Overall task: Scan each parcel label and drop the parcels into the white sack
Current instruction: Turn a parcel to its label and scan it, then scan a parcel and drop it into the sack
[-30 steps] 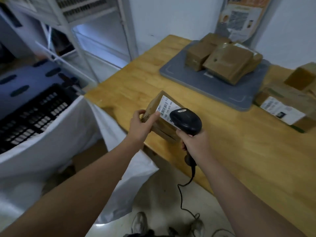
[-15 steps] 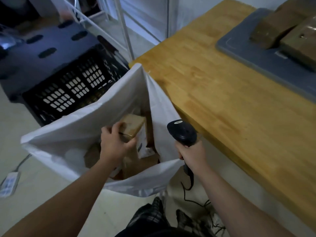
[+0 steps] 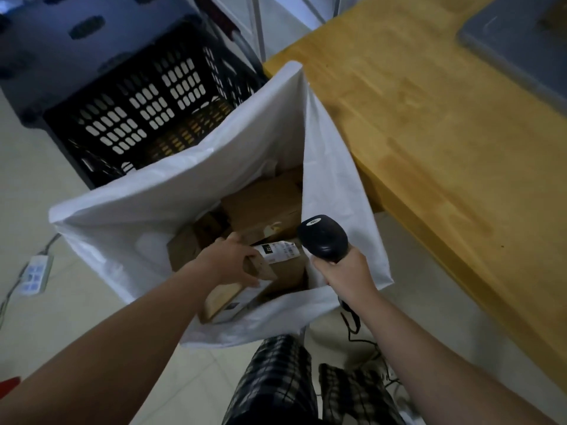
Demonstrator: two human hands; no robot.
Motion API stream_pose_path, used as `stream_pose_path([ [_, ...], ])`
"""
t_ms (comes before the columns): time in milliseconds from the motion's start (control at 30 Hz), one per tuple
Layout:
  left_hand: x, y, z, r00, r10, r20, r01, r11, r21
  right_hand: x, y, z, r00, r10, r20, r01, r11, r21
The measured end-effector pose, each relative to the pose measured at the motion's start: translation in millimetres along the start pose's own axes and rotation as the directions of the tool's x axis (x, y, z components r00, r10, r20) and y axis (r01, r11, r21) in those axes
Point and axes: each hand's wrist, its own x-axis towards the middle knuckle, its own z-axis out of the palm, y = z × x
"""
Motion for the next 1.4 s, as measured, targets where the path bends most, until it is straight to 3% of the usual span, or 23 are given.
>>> stream_pose_path([
  [133, 8.4, 2.5, 2.8, 0.999, -0.008, 0.041, 0.004, 0.995, 0.104, 3.1, 11.6, 20.3, 0.998, 0.003, 0.07, 0.001, 0.998, -0.056],
  [233, 9.9, -2.4, 5.2, 0.99, -0.137, 0.012, 0.136, 0.987, 0.086, 2.7, 19.9, 32.2, 0.994, 0.02, 0.11, -0.011, 0.996, -0.085],
  [333, 2.2, -10.3, 1.0, 0.946, -0.285, -0.156, 0.273, 0.957, -0.094, 1.8, 24.8, 36.2, 0.994, 0.011, 0.107, -0.001, 0.996, -0.092],
  [433, -1.5, -17.6, 1.0, 0.881, -0.348, -0.321, 0.304, 0.936, -0.18, 2.7, 25.1, 37.2, 0.995, 0.014, 0.095, -0.007, 0.997, -0.082],
  [500, -0.1, -22.6, 9.0, 0.884, -0.395, -0.248, 0.338, 0.909, -0.242, 4.2, 21.9, 37.7, 0.996, 0.011, 0.083, -0.005, 0.998, -0.069],
  [567, 4.6, -25.1, 23.5, 0.899, -0.429, -0.088, 0.392, 0.877, -0.277, 6.2, 19.1, 38.7, 0.997, -0.003, 0.074, 0.008, 0.998, -0.066],
  [667, 13.0, -20.1, 39.9, 0.911, -0.411, 0.046, 0.413, 0.902, -0.123, 7.9, 18.5, 38.5, 0.997, -0.023, 0.074, 0.028, 0.998, -0.061],
  [833, 19.7, 3.5, 16.7, 0.951, -0.247, -0.186, 0.255, 0.967, 0.021, 8.5, 23.4, 30.4, 0.997, 0.003, 0.083, 0.004, 0.996, -0.085],
  [933, 14.2, 21.2, -9.1, 0.936, -0.134, -0.325, 0.159, 0.986, 0.052, 7.0, 17.6, 16.5, 0.998, 0.008, 0.055, -0.003, 0.996, -0.091],
  [1167, 1.8, 86.9, -66.1, 0.806, 0.149, -0.572, -0.035, 0.978, 0.206, -5.0, -7.0, -51.3, 0.989, -0.025, -0.146, 0.025, 1.0, 0.001],
  [1400, -10.6, 224.7, -122.7, 0.678, 0.434, -0.593, -0.227, 0.891, 0.392, -38.5, 3.7, -180.1, 0.906, 0.038, -0.422, 0.021, 0.991, 0.133],
])
